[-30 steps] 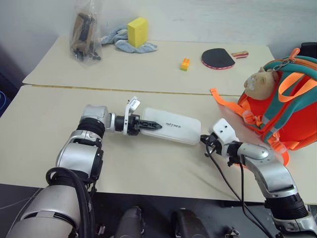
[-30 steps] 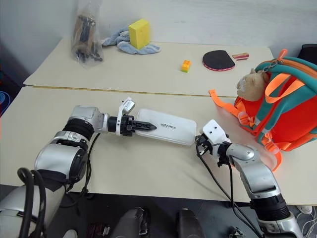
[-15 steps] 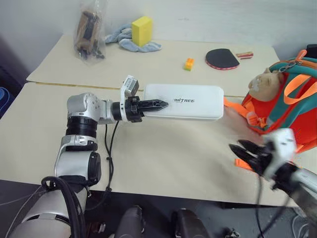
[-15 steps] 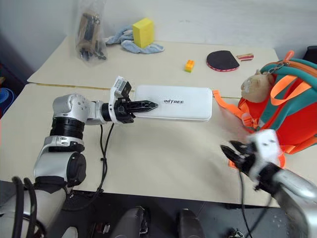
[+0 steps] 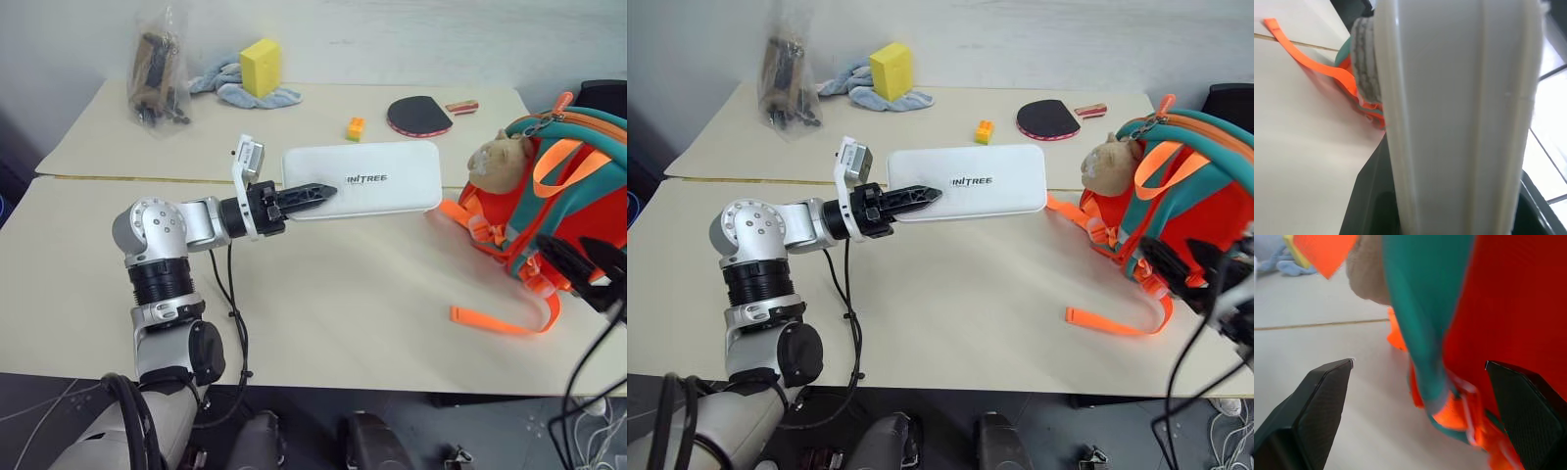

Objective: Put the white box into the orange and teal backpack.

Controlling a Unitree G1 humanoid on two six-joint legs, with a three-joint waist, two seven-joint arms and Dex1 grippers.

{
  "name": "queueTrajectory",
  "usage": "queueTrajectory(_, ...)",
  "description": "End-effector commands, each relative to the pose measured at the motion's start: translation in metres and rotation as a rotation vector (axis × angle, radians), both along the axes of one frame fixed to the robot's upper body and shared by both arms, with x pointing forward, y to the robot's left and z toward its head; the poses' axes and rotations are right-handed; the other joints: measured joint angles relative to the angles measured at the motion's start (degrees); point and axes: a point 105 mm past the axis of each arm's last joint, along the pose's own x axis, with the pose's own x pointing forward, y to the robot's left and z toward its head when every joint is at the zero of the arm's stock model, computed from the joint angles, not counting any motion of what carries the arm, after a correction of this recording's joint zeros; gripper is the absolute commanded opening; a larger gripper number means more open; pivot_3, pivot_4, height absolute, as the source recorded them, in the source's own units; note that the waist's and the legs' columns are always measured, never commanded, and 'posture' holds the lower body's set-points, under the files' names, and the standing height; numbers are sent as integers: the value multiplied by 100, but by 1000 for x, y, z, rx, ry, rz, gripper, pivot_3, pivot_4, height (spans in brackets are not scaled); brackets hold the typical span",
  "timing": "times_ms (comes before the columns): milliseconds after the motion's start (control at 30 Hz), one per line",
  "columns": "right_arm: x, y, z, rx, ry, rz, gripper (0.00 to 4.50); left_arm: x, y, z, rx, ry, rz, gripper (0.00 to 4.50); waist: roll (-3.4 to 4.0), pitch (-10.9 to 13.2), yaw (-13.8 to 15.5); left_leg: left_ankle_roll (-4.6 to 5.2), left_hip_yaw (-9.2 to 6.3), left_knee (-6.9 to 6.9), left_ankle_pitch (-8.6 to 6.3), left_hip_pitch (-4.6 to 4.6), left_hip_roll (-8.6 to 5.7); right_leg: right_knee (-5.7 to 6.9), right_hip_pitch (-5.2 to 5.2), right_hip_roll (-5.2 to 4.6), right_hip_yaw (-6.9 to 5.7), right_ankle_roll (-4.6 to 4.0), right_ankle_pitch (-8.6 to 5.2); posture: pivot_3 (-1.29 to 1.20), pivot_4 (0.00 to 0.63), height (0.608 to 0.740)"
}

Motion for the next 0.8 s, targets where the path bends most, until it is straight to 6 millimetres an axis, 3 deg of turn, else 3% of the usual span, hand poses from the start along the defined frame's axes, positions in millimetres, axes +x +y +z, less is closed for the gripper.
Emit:
queueTrajectory(33,19,-1,13,-2,-52,-17,4441,0,8,19,-33,-93,34,1355,0,0,13,0,0,-1,0,0,0,-1,0,-1,0,0,0,0,150,740)
queueTrajectory(100,34,-1,17,11,-67,-20,4441,3,13,20,-22,-111,59,1355,-1,1,9,1,0,3,-1,-5,0,-4,-2,-3,-1,0,0,0,150,740)
queueTrajectory(200,45,5,20,-6,-92,9,3899,7,18,24,-4,-155,84,1355,-1,1,15,3,0,2,-1,-6,-2,-6,-3,-7,-2,0,0,0,150,740)
queueTrajectory(467,39,19,20,-86,-134,88,1179,13,26,29,24,-219,129,1355,-1,1,12,4,-1,1,-2,-10,-2,-9,-3,-7,-5,0,0,0,150,740)
queueTrajectory(600,32,36,28,-124,-194,175,25,32,36,34,26,-254,249,1355,-1,1,-4,4,-1,-1,-2,-8,0,-8,-5,-5,-5,0,0,0,150,740)
queueTrajectory(800,-7,95,41,-139,-209,528,25,31,34,50,73,-536,257,1355,0,2,10,3,-1,-5,-2,-16,2,-11,-11,-3,-7,0,0,0,150,740)
